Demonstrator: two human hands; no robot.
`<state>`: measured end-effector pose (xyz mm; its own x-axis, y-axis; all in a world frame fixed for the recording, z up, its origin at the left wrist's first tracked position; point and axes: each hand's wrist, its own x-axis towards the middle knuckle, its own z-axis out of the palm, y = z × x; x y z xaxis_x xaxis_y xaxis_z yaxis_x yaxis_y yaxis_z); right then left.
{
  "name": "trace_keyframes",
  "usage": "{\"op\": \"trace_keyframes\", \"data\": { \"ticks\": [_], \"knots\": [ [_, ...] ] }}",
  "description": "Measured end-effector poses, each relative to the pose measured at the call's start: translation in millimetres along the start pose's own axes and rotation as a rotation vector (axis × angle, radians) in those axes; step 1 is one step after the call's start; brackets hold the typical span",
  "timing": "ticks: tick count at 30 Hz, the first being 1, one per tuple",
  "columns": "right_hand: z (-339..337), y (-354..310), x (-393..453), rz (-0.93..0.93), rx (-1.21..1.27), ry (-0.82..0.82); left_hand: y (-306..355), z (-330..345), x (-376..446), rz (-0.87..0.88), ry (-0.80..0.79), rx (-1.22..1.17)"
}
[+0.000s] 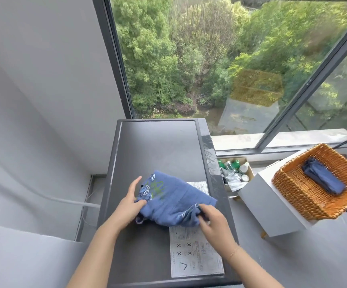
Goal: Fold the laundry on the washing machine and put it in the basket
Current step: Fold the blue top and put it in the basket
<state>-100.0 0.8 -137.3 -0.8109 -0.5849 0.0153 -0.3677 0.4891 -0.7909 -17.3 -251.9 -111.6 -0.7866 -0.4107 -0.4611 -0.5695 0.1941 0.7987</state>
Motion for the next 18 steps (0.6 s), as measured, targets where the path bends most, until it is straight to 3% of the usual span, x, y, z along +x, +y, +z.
{"op": "trace_keyframes", "data": {
  "ticks": [4,8,9,13,18],
  "knots": [
    [-34.5,-16.4,10.5,0.211,0.392,0.061,30.3,-3.7,-41.5,0.009,-0.044,-0.224],
    [-63.3,-26.2,31.3,0.33,0.702,-0.011,47.7,-20.5,-66.5,-0.052,-0.326,-0.45],
    [-64.7,-23.5,38.5,0.367,0.721,-0.03,51.1,-20.6,-66.3,-0.11,-0.332,-0.525],
    [-52.1,-0.3,65.2,0.48,0.532,-0.024,36.0,-10.0,-38.9,-0.396,-0.039,-0.763],
    [-51.2,16.4,50.6,0.513,0.304,0.006,-13.4,24.0,-38.6,-0.43,0.268,-0.634]
  ]
}}
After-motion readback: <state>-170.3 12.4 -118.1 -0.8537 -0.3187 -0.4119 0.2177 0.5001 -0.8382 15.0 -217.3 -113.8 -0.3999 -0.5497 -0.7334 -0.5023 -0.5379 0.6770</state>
